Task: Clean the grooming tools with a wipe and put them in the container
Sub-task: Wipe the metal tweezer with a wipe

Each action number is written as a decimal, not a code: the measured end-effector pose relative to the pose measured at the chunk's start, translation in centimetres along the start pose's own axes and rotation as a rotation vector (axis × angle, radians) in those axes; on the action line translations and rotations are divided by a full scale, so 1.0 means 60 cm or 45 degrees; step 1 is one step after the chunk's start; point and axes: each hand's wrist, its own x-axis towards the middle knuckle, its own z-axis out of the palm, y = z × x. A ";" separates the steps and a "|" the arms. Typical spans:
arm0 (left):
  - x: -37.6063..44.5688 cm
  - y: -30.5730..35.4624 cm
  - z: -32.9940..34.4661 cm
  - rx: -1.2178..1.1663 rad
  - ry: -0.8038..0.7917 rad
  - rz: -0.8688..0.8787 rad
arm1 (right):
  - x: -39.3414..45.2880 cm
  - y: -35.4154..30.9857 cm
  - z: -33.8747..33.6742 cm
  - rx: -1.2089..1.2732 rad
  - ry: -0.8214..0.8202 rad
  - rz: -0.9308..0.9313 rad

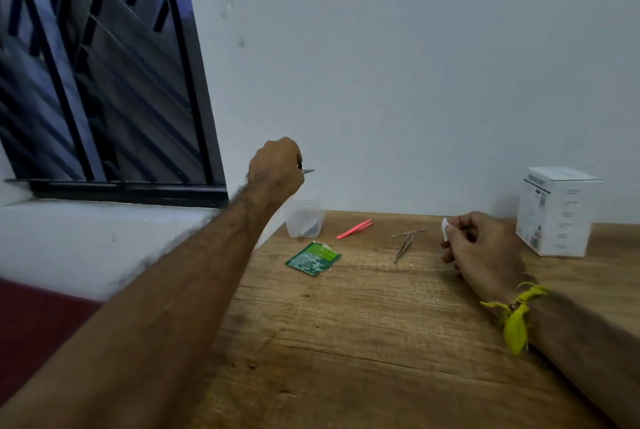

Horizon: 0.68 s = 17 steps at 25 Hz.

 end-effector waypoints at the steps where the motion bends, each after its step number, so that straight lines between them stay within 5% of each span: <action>1: 0.010 0.008 0.004 0.120 -0.087 0.050 | -0.001 0.000 -0.001 0.004 -0.003 -0.003; 9: 0.026 0.008 0.027 0.395 -0.454 0.027 | 0.001 0.000 -0.001 0.010 0.042 0.003; 14: -0.043 0.080 0.016 -0.017 0.017 0.283 | 0.002 0.001 -0.002 -0.029 0.119 0.020; 17: -0.121 0.151 0.072 -0.297 -0.376 0.251 | 0.005 0.000 -0.006 -0.023 0.193 0.006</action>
